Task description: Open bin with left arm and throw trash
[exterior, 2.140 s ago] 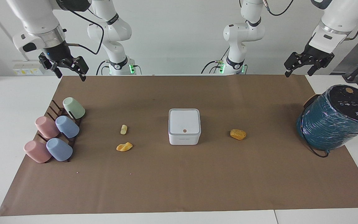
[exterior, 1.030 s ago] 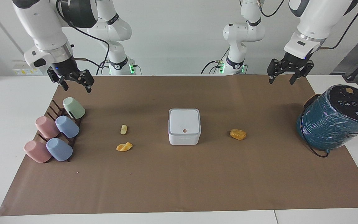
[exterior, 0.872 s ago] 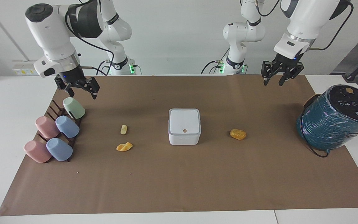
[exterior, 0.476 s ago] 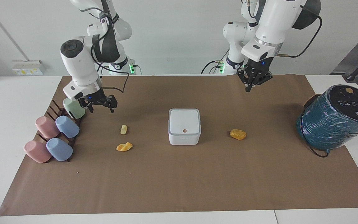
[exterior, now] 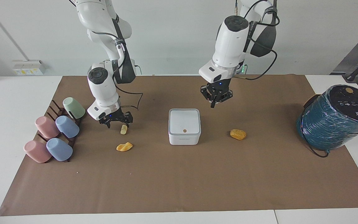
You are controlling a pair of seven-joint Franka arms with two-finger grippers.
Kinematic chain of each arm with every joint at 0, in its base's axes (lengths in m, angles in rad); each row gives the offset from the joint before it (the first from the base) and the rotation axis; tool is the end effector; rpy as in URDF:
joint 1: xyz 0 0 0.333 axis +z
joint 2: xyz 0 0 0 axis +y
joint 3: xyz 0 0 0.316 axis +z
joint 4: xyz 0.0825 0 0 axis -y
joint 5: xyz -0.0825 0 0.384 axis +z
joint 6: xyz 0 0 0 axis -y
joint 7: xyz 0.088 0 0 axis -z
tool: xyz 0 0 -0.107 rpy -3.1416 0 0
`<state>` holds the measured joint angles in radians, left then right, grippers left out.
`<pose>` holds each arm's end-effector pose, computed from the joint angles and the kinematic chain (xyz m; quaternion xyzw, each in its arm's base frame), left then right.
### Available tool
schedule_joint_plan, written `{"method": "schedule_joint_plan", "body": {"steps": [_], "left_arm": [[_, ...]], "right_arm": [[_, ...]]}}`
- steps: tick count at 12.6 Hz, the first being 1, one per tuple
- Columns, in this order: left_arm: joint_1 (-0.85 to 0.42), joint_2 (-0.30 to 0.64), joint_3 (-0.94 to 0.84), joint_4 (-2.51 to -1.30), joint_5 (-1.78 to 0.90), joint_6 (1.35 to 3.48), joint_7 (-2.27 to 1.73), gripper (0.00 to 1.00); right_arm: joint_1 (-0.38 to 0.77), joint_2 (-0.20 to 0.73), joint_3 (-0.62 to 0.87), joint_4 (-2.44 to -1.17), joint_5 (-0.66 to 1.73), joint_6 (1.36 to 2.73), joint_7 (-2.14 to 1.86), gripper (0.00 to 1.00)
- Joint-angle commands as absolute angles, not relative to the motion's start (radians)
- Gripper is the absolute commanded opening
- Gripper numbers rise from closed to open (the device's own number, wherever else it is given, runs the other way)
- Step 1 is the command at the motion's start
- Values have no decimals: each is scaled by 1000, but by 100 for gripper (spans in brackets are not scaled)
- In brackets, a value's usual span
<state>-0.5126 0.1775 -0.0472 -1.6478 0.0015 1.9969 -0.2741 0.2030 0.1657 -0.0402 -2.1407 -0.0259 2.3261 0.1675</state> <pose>0.5387 -0.3350 0.5223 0.9862 -0.1414 0.0771 0.0379 0.5562 0.0912 0.3294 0.9998 0.0067 0.0119 0.0110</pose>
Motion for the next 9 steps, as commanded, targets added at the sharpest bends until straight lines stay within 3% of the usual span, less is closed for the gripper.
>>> {"method": "schedule_joint_plan", "body": {"steps": [1,5,6,7,8,9], "left_arm": [[-552,205,-31,-1621,17,2055,-299,0],[-584,262,-31,-1623,23,2137,-302,0],[-595,288,-31,-1620,35,2161,-302,0],[-597,310,-31,-1620,50,2227,-302,0],[-598,328,-31,-1620,51,2258,-302,0],[-603,350,-31,-1617,54,2270,-302,0]], "right_arm": [[196,156,-38,-2189,-11,2368,172,100],[206,163,-38,-2250,-9,2453,175,100],[209,163,-38,-2252,-9,2453,178,77],[209,163,-38,-2250,-9,2453,176,34],[209,163,-38,-2249,-9,2451,178,0],[209,164,-38,-2243,-9,2447,186,0]]}}
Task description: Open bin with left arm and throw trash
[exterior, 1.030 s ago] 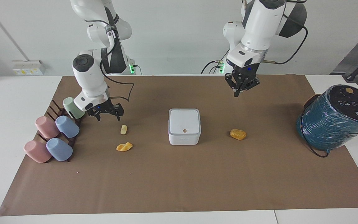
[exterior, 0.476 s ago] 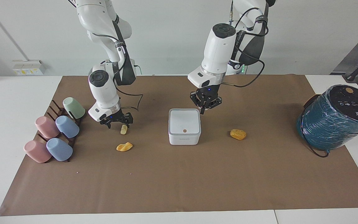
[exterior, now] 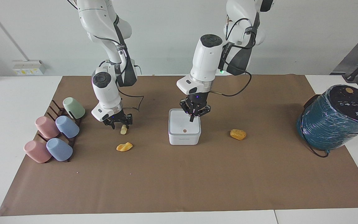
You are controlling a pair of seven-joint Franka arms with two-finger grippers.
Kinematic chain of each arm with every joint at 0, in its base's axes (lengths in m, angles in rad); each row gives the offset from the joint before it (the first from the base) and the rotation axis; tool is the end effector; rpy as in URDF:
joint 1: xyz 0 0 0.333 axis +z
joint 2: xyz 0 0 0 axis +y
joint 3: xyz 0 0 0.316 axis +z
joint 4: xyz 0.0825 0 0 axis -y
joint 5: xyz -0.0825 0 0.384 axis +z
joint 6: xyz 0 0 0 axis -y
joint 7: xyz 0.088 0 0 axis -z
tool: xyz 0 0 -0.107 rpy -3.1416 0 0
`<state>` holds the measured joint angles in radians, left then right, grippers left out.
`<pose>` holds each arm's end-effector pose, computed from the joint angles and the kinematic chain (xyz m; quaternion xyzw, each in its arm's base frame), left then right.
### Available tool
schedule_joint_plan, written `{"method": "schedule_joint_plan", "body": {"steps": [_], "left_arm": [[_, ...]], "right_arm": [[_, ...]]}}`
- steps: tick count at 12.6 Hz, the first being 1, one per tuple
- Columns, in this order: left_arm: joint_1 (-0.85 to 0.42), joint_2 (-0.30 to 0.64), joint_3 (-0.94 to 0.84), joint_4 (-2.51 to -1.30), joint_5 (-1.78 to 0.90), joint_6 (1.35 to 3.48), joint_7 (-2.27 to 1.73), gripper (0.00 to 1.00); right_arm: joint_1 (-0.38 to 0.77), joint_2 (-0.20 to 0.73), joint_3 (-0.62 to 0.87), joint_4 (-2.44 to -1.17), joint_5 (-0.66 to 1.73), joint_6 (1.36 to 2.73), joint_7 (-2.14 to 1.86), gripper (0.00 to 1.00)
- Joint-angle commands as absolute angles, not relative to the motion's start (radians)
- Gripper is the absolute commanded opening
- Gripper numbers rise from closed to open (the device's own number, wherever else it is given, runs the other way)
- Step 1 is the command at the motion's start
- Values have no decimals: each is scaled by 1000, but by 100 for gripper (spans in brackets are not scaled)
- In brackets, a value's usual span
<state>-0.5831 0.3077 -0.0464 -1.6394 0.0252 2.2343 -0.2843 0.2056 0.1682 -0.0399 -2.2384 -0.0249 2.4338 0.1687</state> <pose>0.5492 -0.3949 0.4673 0.9742 -0.1741 0.1304 0.0595 0.5364 0.0897 0.2967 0.9998 0.0082 0.0154 0.0091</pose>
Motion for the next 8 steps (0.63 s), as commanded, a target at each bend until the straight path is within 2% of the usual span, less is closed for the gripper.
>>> {"method": "schedule_joint_plan", "body": {"steps": [1,5,8], "left_arm": [[-618,369,-31,-1615,52,2270,-302,0],[-624,408,-31,-1618,64,2319,-301,0],[-624,408,-31,-1626,69,2303,-301,0]], "right_arm": [[209,166,-38,-2240,-9,2445,208,0],[212,166,-35,-2212,-9,2416,232,0],[215,121,-37,-2091,-8,2217,230,0]]}}
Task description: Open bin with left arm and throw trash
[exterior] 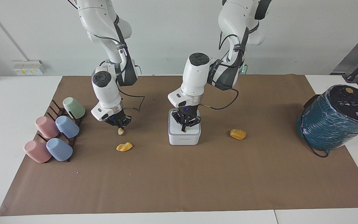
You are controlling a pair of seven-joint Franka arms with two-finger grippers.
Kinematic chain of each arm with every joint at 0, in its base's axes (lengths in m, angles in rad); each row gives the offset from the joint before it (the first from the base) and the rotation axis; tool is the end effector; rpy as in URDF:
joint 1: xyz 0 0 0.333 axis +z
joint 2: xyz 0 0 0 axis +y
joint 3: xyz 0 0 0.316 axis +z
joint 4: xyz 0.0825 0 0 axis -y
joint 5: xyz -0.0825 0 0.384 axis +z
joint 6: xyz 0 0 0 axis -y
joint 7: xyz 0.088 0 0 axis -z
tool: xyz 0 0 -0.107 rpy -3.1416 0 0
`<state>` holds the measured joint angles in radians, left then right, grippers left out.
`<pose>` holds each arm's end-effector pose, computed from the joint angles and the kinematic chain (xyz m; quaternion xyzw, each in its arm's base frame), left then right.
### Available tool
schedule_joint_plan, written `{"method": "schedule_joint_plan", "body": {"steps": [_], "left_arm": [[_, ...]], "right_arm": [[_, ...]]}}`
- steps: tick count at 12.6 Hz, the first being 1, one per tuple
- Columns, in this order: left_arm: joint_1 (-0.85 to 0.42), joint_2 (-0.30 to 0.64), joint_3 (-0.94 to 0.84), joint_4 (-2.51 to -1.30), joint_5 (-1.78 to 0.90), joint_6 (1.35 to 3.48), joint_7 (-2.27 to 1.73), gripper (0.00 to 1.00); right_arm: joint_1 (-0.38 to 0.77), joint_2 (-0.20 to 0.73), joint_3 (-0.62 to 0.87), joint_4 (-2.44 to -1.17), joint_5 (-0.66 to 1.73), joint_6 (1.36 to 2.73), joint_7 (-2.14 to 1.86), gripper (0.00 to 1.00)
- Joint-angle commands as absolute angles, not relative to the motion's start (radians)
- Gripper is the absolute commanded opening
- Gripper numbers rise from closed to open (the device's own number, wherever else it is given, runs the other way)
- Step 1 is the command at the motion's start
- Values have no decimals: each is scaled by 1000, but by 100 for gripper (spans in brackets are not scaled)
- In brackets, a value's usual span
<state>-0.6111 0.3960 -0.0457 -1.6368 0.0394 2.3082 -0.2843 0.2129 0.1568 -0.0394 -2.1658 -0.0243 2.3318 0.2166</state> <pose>0.5511 -0.4190 0.4166 0.9718 -0.1914 0.1261 0.0554 0.5483 0.0959 0.3241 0.9998 -0.0130 0.0069 0.0108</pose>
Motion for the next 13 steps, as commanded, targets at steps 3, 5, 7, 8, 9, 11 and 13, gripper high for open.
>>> {"method": "schedule_joint_plan", "body": {"steps": [3,5,7,8,9,11,13], "left_arm": [[-626,408,-31,-1666,71,2315,-298,0],[-627,405,-31,-1674,71,2294,-299,0],[-632,394,-29,-1649,77,2214,-298,0],[-632,374,-29,-1649,80,2191,-296,0],[-627,339,-29,-1651,80,2154,-295,0],[-626,267,-29,-1660,80,2042,-298,0],[-623,207,-28,-1666,80,1927,-295,0]], "right_arm": [[204,49,-37,-1976,-8,2028,235,0],[204,-17,-38,-1936,-5,1921,235,0],[204,-52,-41,-1884,79,1832,238,0],[203,-54,-46,-1850,107,1795,238,0],[202,-54,-46,-1823,110,1772,238,0],[207,-54,-43,-1818,112,1776,253,0],[216,-52,-37,-1818,136,1811,310,0]]}}
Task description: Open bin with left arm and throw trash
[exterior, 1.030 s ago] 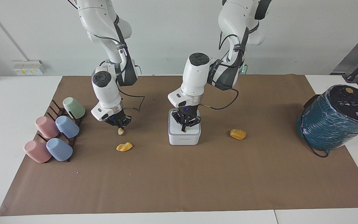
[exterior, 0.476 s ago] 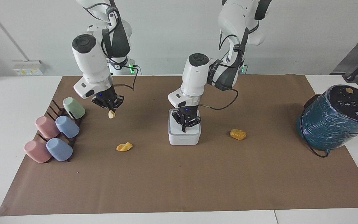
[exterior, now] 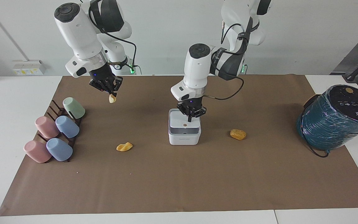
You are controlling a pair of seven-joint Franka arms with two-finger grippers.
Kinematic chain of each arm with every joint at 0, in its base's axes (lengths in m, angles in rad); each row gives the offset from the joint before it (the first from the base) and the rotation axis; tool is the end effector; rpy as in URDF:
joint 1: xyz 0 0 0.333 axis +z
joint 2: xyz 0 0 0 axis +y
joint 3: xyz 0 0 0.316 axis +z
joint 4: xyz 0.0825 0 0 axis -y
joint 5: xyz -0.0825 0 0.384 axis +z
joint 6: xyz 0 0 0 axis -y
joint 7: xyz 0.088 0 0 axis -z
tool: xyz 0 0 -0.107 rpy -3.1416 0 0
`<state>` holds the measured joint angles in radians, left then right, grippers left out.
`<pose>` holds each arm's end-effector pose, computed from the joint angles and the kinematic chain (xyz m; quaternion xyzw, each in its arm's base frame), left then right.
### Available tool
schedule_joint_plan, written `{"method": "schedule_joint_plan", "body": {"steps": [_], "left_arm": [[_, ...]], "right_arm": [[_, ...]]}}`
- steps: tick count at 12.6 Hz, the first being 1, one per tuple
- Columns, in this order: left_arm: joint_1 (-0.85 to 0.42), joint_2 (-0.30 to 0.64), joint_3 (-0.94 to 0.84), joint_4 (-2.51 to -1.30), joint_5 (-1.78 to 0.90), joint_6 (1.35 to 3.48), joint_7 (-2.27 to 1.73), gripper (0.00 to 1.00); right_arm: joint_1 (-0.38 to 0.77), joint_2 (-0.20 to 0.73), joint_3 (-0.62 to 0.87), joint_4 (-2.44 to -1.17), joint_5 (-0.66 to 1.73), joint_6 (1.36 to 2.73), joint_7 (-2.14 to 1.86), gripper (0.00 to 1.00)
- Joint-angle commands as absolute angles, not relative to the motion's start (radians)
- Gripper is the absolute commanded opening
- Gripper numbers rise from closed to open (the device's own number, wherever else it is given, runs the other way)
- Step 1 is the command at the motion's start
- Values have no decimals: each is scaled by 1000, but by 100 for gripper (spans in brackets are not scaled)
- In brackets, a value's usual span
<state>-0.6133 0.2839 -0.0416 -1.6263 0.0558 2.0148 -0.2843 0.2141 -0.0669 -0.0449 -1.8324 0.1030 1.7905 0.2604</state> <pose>0.5238 -0.3948 0.4662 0.9795 -0.1933 0.0558 0.0059 0.5355 0.0997 0.5561 -0.9970 0.0561 -0.0011 0.0533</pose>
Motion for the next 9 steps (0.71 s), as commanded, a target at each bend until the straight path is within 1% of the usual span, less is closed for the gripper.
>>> {"method": "schedule_joint_plan", "body": {"steps": [1,3,5,7,9], "left_arm": [[-623,187,-28,-1666,80,1881,-296,0],[-620,155,-26,-1675,80,1798,-296,0],[-603,80,-20,-1736,80,1763,-293,0],[-543,-1,-21,-1819,80,1773,-287,0],[-465,-11,-21,-1824,80,1779,-287,0]], "right_arm": [[216,-51,-38,-1822,211,1847,339,0],[235,-34,-34,-1824,273,1923,411,0],[305,7,-34,-1824,273,2017,463,0],[392,61,-34,-1821,275,2118,552,0],[451,125,-32,-1815,276,2199,615,0]]}}
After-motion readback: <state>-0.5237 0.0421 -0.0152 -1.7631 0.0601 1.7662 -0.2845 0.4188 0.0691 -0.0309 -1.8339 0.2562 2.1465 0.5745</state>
